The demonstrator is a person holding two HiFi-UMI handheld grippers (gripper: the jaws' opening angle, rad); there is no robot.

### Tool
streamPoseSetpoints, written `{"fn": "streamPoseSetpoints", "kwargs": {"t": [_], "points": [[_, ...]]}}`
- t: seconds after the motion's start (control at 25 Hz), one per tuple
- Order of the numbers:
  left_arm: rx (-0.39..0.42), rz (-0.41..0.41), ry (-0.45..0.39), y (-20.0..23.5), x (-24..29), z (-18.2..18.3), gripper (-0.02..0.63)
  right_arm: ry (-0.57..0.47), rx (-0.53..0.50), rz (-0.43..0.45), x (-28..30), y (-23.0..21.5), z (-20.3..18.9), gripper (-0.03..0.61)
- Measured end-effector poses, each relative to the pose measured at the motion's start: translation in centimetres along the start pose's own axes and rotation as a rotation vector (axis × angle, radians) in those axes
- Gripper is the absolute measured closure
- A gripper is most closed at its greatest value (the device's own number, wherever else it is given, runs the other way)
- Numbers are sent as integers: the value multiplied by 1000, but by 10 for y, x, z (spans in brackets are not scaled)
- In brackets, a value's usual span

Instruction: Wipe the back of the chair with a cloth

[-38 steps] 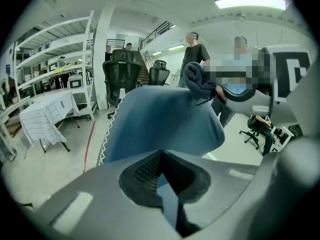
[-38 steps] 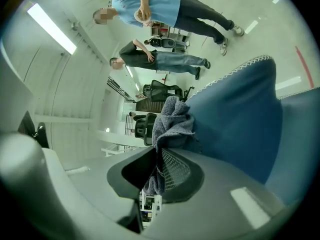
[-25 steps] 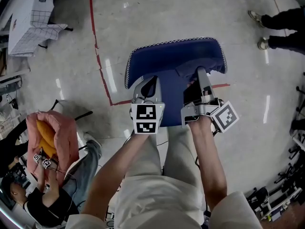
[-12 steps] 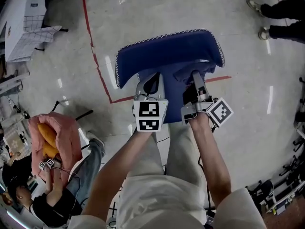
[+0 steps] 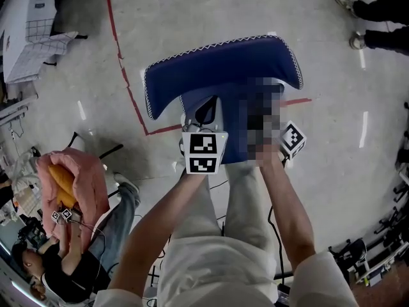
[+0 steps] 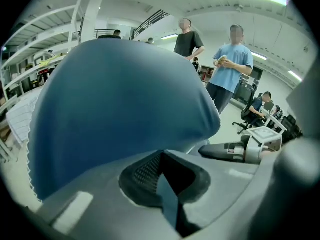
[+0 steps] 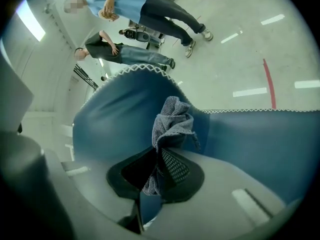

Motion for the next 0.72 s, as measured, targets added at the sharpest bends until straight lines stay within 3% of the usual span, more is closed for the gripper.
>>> {"fn": "streamPoseSetpoints", "kwargs": {"t": [0.32, 0.72], "points": [[21, -7, 18, -4, 19, -5, 614, 3, 1, -97, 32, -61, 3, 520], [50, -31, 52, -1, 26, -9, 614, 24, -15, -222, 68, -100, -4, 520]]}}
Point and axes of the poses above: the fingertips, and each gripper's own axes: x forward along the fingers, y to its left, z out of its top, the point moved 9 cm from there along -x, backward along the fingers, and after that the axes turned 10 degrees about -x, right-handed, at the moved point
